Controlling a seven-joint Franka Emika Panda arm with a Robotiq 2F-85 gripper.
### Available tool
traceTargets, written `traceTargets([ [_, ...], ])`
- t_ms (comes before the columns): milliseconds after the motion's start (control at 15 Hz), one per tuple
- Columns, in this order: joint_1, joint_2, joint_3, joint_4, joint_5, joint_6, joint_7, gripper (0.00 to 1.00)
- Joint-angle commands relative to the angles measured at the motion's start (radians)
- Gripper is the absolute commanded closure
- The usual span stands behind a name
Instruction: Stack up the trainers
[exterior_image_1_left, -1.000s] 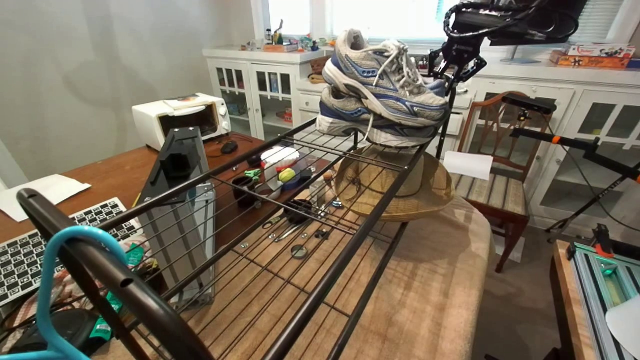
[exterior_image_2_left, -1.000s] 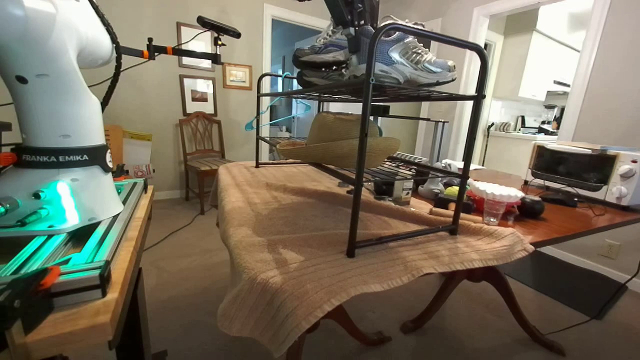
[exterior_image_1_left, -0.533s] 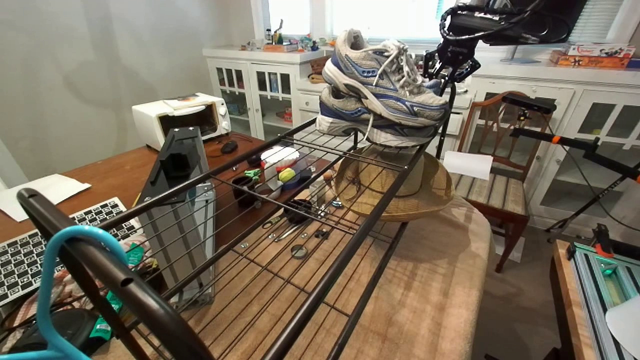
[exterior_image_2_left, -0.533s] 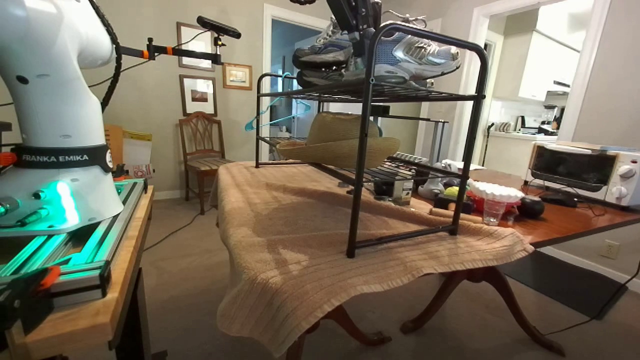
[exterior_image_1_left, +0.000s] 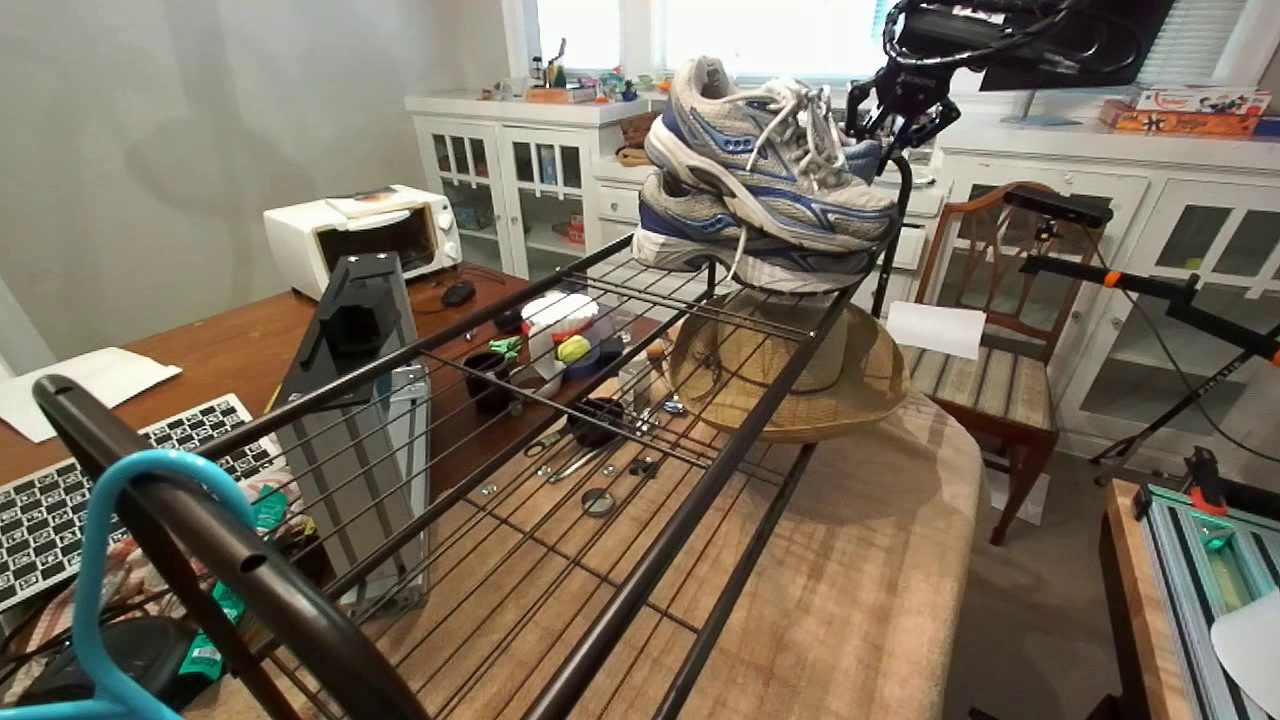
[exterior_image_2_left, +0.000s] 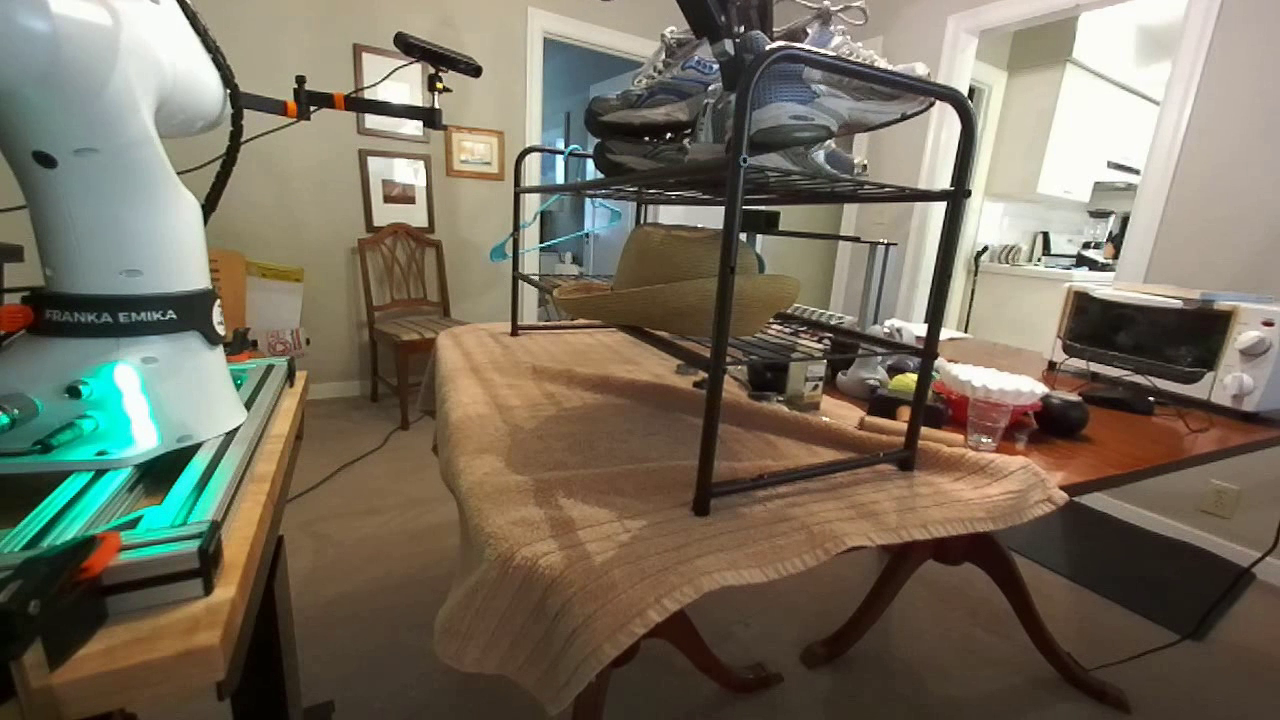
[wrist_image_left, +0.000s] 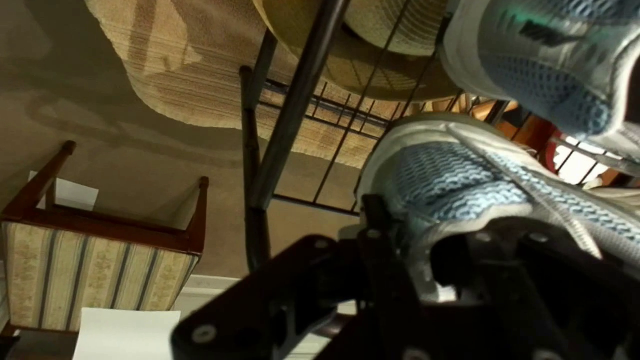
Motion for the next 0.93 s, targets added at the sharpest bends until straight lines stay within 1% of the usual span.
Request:
traceTargets([
  [0, -0.008, -0.02, 0.007, 0.035, -0.036, -0.022, 0.017, 0.96],
  [200, -0.005, -0.035, 0.012, 0.065, -0.068, -0.057, -0.002, 0.96],
  [600, 0.021, -0.041, 0.038, 0.167, -0.087, -0.21, -0.074, 0.96],
  [867, 0.035, -0.026, 0.057, 0.243, -0.096, -0.281, -0.091, 0.96],
])
